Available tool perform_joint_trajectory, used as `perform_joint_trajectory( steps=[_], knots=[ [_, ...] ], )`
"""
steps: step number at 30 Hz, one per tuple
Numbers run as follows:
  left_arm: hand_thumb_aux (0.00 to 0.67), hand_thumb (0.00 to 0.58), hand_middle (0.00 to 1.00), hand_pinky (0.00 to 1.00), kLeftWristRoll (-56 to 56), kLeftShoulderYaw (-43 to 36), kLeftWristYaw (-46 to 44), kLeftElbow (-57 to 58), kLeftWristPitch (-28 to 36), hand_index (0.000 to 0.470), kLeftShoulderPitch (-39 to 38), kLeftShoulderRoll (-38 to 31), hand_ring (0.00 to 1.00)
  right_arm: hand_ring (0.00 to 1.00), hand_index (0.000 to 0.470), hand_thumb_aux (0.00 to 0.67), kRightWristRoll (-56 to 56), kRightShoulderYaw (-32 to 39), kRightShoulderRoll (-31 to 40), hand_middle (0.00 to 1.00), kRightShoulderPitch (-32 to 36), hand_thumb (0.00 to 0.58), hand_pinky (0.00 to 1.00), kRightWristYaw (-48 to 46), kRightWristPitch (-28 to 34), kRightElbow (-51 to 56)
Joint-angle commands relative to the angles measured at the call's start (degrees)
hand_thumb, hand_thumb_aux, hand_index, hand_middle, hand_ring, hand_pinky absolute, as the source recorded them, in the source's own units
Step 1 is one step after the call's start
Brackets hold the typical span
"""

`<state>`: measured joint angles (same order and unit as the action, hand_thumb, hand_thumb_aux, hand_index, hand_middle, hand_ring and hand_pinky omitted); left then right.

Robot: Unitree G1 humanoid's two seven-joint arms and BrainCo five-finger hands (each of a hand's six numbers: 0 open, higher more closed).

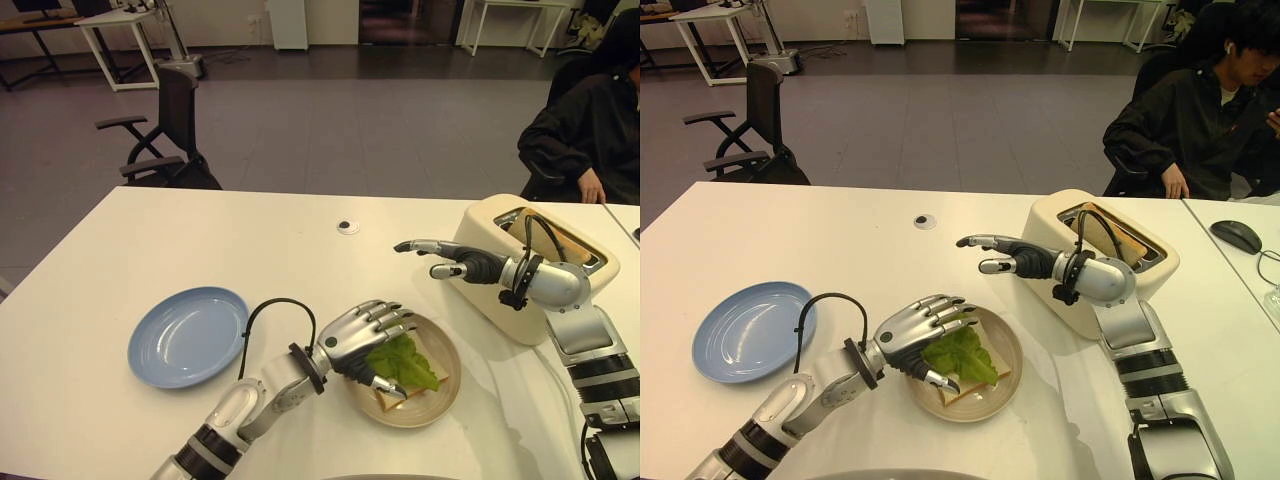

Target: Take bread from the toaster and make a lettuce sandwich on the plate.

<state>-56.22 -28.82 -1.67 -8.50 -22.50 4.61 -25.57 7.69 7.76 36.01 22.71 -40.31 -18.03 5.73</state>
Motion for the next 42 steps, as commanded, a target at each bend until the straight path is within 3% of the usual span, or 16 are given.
perform_joint_trajectory(
  steps=[1,5,11,12,14,16,17,19,20,31,34,37,42],
  knots=[
    [0.0,0.0,0.0,0.0,4.33,3.05,-1.08,-3.26,0.07,0.0,-1.35,-0.87,0.0,0.0,0.0,0.0,5.49,-9.74,2.17,0.0,-0.63,0.0,0.0,12.21,-3.08,-5.66],
    [0.0,0.0,0.0,0.0,16.58,6.97,0.13,-2.96,-0.74,0.0,-2.63,2.43,0.0,0.0,0.0,0.0,14.71,-19.6,7.38,0.0,-6.84,0.0,0.0,23.89,-3.09,-4.9],
    [0.0,0.0,0.0,0.0,32.61,14.23,-0.78,-1.45,-1.37,0.0,-1.28,4.92,0.0,0.0,0.0,0.0,23.28,-21.6,14.63,0.0,-11.06,0.0,0.0,30.44,0.84,4.79],
    [0.0,0.0,0.0,0.0,33.78,14.95,-1.1,-1.23,-1.59,0.0,-1.08,4.82,0.0,0.0,0.02,0.029,22.78,-21.46,14.8,0.0,-11.79,0.049,0.0,29.65,1.74,4.89],
    [0.0,0.0,0.0,0.0,35.08,15.89,-1.67,-0.76,-2.09,0.0,-1.07,4.58,0.0,0.0,0.127,0.181,20.76,-20.76,14.83,0.0,-13.4,0.271,0.0,27.13,2.53,4.24],
    [0.0,0.0,0.0,0.0,36.45,16.55,-2.2,-0.41,-2.52,0.0,-1.31,4.64,0.0,0.0,0.23,0.328,15.27,-20.04,13.92,0.0,-15.42,0.429,0.0,21.96,2.47,2.56],
    [0.0,0.0,0.0,0.0,37.29,16.77,-2.65,-0.57,-2.62,0.0,-1.34,4.82,0.0,0.0,0.258,0.368,13.45,-19.7,13.69,0.0,-16.13,0.462,0.0,20.13,2.51,1.82],
    [0.0,0.0,0.0,0.0,37.93,16.94,-3.23,-1.01,-2.58,0.0,-1.15,5.14,0.0,0.0,0.394,0.562,11.52,-19.37,13.69,0.0,-16.61,0.565,0.0,18.35,2.95,1.31],
    [0.0,0.0,0.0,0.0,37.97,16.97,-3.42,-1.17,-2.54,0.0,-1.04,5.24,0.0,0.0,0.47,0.67,10.89,-19.27,13.81,0.0,-16.47,0.58,0.0,17.99,3.13,1.58],
    [0.0,0.0,0.0,0.0,37.49,18.75,-4.16,0.34,-3.71,0.0,-0.79,5.29,0.0,0.0,0.47,0.67,3.67,-23.76,14.72,0.0,-7.64,0.58,0.0,20.27,4.77,4.95],
    [0.0,0.0,0.0,0.0,36.09,20.2,-3.55,0.48,-4.54,0.0,-0.82,4.42,0.0,0.0,0.47,0.67,-9.47,-27.23,15.32,0.0,-4.92,0.58,0.0,11.97,6.67,0.33],
    [0.0,0.0,0.0,0.0,36.02,21.0,-2.9,-1.63,-9.9,0.0,-2.23,3.49,0.0,0.0,0.47,0.67,-26.87,-28.58,14.68,0.0,-2.39,0.58,0.0,0.6,12.68,-5.77],
    [0.0,0.0,0.0,0.0,29.79,24.18,-0.29,-7.42,-19.12,0.0,-3.98,1.48,0.0,0.0,0.47,0.67,-36.66,-19.53,13.74,0.0,-0.75,0.58,0.0,-15.74,20.31,-8.57]
  ],
)
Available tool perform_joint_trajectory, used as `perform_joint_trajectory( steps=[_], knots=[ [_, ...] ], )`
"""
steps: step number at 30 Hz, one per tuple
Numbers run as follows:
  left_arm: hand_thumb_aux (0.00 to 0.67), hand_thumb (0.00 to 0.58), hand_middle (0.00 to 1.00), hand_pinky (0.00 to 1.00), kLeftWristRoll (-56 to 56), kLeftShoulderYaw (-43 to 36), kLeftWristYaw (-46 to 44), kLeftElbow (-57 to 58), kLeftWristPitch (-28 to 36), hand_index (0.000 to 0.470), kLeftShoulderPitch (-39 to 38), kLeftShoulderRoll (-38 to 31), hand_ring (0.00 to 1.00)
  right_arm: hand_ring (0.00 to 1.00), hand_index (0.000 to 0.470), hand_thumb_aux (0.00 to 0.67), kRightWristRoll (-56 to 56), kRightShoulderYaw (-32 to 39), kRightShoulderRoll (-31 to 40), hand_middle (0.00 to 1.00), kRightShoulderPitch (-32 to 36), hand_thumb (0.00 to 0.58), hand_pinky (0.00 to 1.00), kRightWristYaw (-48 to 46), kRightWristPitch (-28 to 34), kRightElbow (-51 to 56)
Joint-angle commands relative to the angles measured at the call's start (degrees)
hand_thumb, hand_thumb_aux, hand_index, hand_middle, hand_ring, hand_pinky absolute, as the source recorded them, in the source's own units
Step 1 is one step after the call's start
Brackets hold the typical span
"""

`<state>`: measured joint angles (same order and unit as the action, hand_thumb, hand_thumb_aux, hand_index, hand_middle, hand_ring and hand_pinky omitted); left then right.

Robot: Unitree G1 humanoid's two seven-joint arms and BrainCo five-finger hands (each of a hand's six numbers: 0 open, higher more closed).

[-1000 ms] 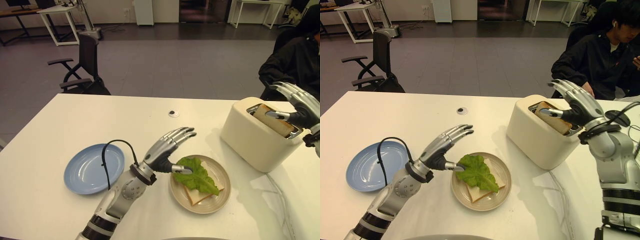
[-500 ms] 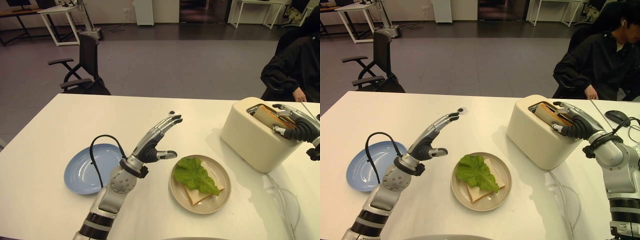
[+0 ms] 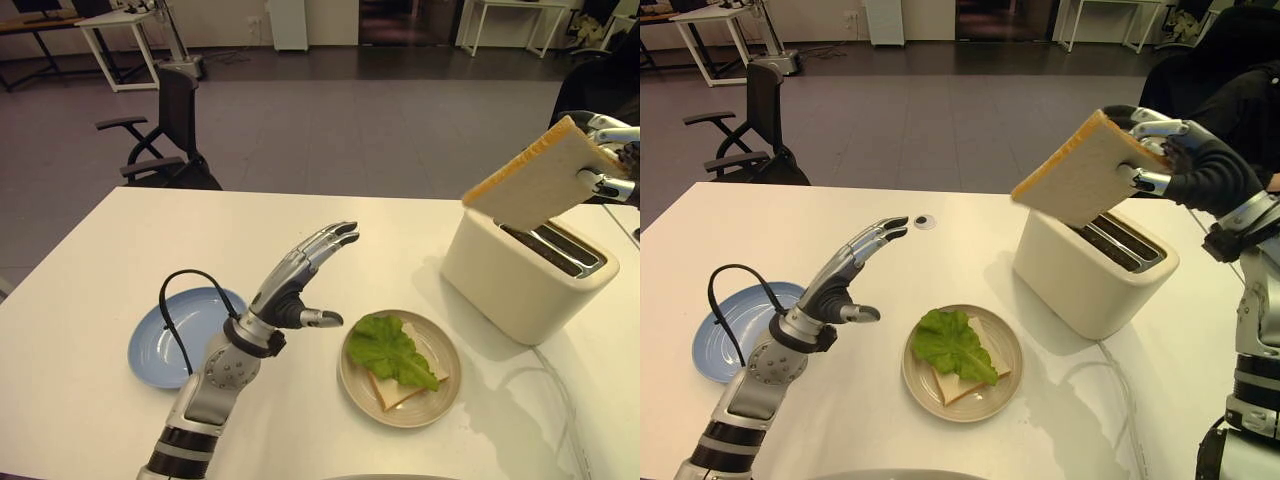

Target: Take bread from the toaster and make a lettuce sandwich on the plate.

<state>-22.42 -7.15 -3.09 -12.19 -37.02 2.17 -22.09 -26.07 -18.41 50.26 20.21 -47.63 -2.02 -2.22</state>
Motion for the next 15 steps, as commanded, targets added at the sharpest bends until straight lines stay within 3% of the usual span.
perform_joint_trajectory(
  steps=[1,10,15],
  knots=[
    [0.0,0.0,0.0,0.0,-5.62,3.31,1.55,-5.69,-6.0,0.0,-2.26,-2.2,0.0,0.0,0.47,0.67,-2.73,9.5,-1.09,0.0,2.69,0.58,0.0,-11.06,5.42,-0.04],
    [0.0,0.0,0.0,0.0,-25.8,4.45,4.63,-19.52,-10.34,0.0,-5.63,0.4,0.0,0.0,0.47,0.67,7.39,31.17,-5.34,0.0,6.46,0.58,0.0,-25.74,8.62,0.57],
    [0.0,0.0,0.0,0.0,-37.6,-0.92,6.1,-18.4,-12.11,0.0,-6.88,0.7,0.0,0.0,0.47,0.67,15.93,37.96,-9.55,0.0,8.99,0.58,0.0,-25.72,6.22,6.07]
  ],
)
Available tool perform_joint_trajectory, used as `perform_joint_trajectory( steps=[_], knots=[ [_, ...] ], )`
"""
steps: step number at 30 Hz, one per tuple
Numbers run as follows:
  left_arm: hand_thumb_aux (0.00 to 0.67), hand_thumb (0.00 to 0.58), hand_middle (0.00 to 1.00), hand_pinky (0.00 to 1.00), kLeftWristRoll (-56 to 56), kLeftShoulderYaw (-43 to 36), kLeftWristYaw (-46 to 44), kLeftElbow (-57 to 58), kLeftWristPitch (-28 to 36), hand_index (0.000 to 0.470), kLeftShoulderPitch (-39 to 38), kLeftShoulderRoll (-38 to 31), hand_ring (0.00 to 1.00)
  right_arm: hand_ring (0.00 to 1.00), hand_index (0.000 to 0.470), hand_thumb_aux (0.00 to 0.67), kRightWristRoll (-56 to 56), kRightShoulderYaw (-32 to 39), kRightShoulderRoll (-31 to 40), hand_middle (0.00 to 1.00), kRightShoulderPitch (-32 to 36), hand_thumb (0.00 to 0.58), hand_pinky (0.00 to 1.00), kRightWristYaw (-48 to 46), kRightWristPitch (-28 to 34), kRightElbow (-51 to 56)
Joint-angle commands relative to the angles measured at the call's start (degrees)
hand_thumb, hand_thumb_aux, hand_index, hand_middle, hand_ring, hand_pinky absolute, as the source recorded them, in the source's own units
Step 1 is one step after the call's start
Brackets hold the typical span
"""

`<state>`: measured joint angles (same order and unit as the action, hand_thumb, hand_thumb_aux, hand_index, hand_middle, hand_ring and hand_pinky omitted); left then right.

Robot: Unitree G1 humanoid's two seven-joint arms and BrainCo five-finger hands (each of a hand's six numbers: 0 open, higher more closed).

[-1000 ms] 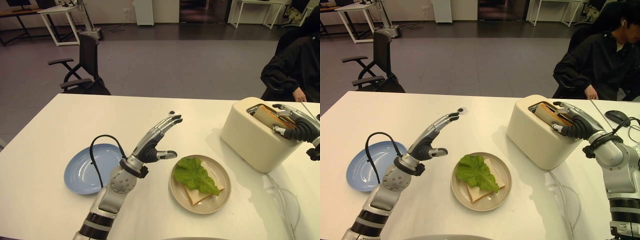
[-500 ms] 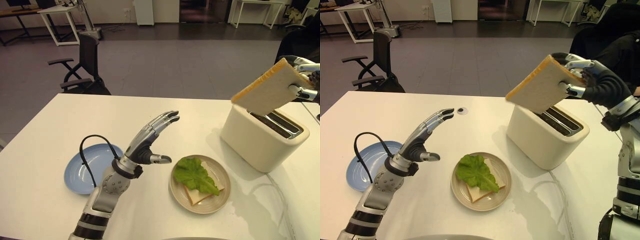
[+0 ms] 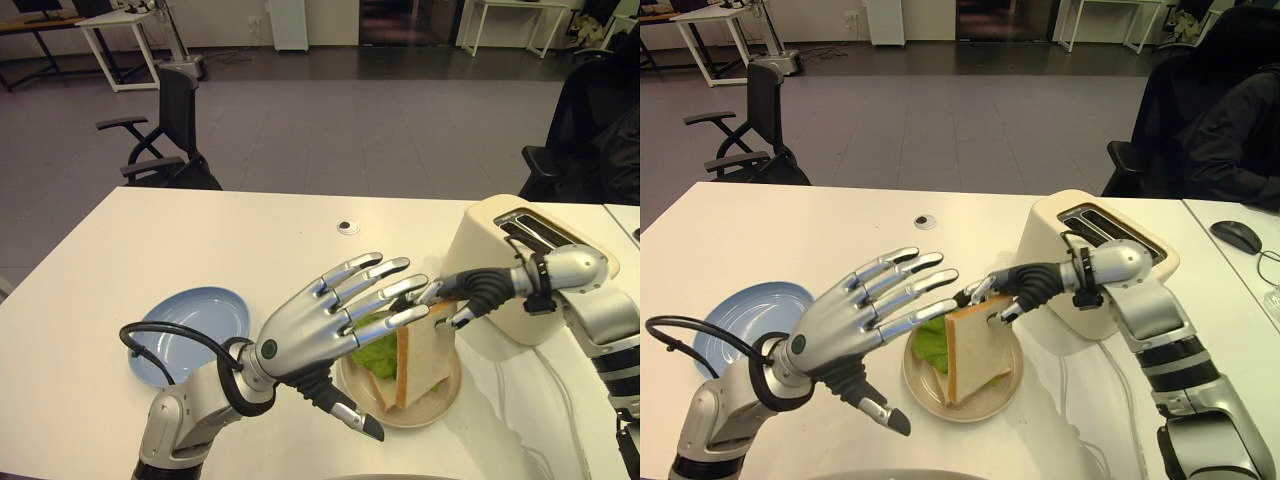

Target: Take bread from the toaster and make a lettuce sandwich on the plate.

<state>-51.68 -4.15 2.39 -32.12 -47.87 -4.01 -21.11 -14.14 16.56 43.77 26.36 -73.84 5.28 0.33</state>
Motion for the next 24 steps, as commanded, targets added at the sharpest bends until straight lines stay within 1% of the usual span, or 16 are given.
perform_joint_trajectory(
  steps=[1,5,8,9,10,11,13,14,15,19,24],
  knots=[
    [0.0,0.0,0.0,0.0,-11.38,-5.34,1.06,2.39,-1.35,0.0,-0.86,-0.57,0.0,0.0,0.47,0.67,5.55,3.82,-4.08,0.0,3.6,0.58,0.0,0.86,-2.12,5.22],
    [0.0,0.0,0.0,0.0,-22.89,-9.15,4.59,5.59,0.32,0.0,-1.77,-3.46,0.0,0.0,0.47,0.67,10.18,5.6,-7.91,0.0,5.97,0.58,0.0,3.2,-4.57,11.26],
    [0.0,0.0,0.0,0.0,-29.39,-11.92,6.88,8.35,2.92,0.0,-2.14,-6.39,0.0,0.0,0.47,0.67,12.39,6.21,-9.73,0.0,6.45,0.58,0.0,4.37,-5.7,13.19],
    [0.0,0.0,0.0,0.0,-30.98,-12.83,7.42,9.47,4.05,0.0,-2.14,-7.35,0.0,0.0,0.448,0.638,13.01,6.28,-10.22,0.0,6.56,0.579,0.0,4.86,-5.94,13.56],
    [0.0,0.0,0.0,0.0,-31.88,-13.55,7.82,10.7,5.05,0.0,-2.05,-8.14,0.0,0.0,0.393,0.56,13.67,6.36,-10.52,0.0,6.61,0.564,0.0,5.37,-6.41,13.78],
    [0.0,0.0,0.0,0.0,-32.54,-14.06,8.29,12.04,6.05,0.0,-1.79,-8.89,0.0,0.0,0.317,0.452,14.32,6.39,-10.7,0.0,6.6,0.519,0.0,5.84,-6.95,13.87],
    [0.0,0.0,0.0,0.0,-33.48,-14.93,9.65,14.53,8.13,0.0,-1.15,-10.27,0.0,0.0,0.23,0.328,15.06,6.12,-10.98,0.0,6.46,0.429,0.0,6.65,-7.7,13.65],
    [0.0,0.0,0.0,0.0,-33.44,-15.19,10.32,15.55,9.03,0.0,-0.93,-10.88,0.0,0.0,0.039,0.055,15.37,5.85,-11.19,0.0,6.52,0.092,0.0,7.32,-8.11,13.53],
    [0.0,0.0,0.0,0.0,-33.22,-15.46,10.97,16.25,9.81,0.0,-0.77,-11.39,0.0,0.0,0.0,0.0,15.5,5.45,-11.39,0.0,6.59,0.0,0.0,7.94,-8.52,13.37],
    [0.0,0.0,0.0,0.0,-29.43,-15.38,12.85,15.37,11.73,0.0,-0.79,-12.84,0.0,0.0,0.0,0.0,15.14,3.26,-11.57,0.0,6.74,0.0,0.0,10.44,-9.6,12.23],
    [0.0,0.0,0.0,0.0,-17.72,-11.96,12.38,8.13,11.43,0.0,-1.76,-13.62,0.0,0.0,0.0,0.0,18.85,-1.64,-9.08,0.0,5.79,0.0,0.0,19.05,-13.58,11.88]
  ],
)
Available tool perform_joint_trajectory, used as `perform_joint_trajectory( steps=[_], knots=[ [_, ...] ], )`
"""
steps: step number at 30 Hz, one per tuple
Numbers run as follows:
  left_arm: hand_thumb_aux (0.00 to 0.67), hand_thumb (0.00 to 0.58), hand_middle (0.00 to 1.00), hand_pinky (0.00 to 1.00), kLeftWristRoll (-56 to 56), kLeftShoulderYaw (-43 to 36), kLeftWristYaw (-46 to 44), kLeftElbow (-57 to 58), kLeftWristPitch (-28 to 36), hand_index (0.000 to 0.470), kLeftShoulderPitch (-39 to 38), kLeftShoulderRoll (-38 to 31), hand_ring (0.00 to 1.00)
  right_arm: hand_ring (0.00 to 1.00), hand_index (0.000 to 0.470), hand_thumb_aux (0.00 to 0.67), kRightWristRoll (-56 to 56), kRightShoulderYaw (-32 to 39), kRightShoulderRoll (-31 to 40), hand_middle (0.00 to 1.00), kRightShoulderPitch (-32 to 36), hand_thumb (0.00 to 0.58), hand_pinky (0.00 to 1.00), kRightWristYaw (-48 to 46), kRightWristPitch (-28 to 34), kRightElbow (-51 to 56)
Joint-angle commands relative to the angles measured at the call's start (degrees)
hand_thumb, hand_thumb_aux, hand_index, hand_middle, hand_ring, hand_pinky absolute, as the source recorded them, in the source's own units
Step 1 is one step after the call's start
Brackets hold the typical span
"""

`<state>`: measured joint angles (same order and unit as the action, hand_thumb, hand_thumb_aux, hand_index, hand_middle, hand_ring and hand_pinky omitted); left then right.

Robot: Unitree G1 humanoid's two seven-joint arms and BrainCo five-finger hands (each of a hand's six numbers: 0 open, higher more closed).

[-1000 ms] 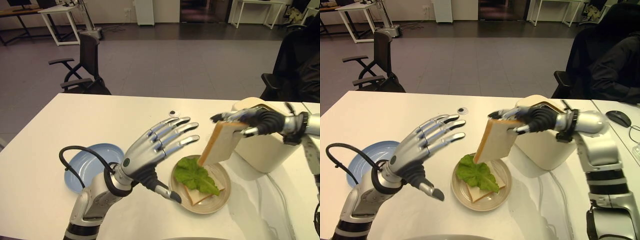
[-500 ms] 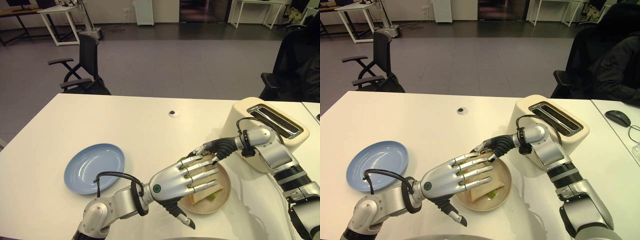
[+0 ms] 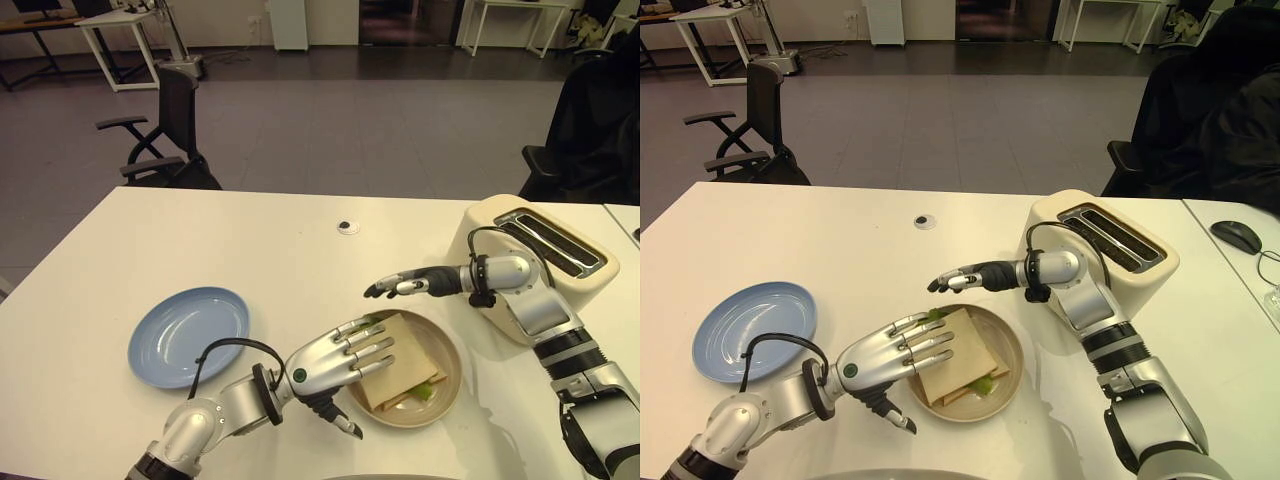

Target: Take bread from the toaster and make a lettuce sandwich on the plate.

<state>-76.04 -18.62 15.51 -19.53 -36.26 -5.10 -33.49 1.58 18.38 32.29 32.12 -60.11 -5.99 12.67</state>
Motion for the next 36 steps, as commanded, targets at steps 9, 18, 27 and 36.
perform_joint_trajectory(
  steps=[9,18,27,36],
  knots=[
    [0.67,0.58,1.0,1.0,51.61,11.39,-20.94,-1.13,-2.89,0.47,-10.69,-18.51,1.0,1.0,0.47,0.67,-9.48,-23.92,25.59,1.0,-30.93,0.58,1.0,-6.46,-17.82,-21.73],
    [0.67,0.58,1.0,1.0,42.47,-8.22,-44.5,5.53,0.66,0.47,-4.34,-12.72,1.0,1.0,0.47,0.67,1.69,-6.45,25.49,1.0,-39.4,0.58,1.0,-12.84,-19.98,-23.18],
    [0.67,0.58,1.0,1.0,30.95,-11.21,-27.38,32.94,2.07,0.47,15.73,3.86,1.0,1.0,0.47,0.67,17.93,1.25,2.3,1.0,-21.37,0.58,1.0,11.34,-13.35,1.72],
    [0.67,0.58,1.0,1.0,24.86,-9.37,-8.98,43.98,4.32,0.47,27.81,4.1,1.0,0.75,0.47,0.67,21.42,-0.63,-5.07,0.75,-10.74,0.58,0.75,34.14,-18.19,13.56]
  ],
)
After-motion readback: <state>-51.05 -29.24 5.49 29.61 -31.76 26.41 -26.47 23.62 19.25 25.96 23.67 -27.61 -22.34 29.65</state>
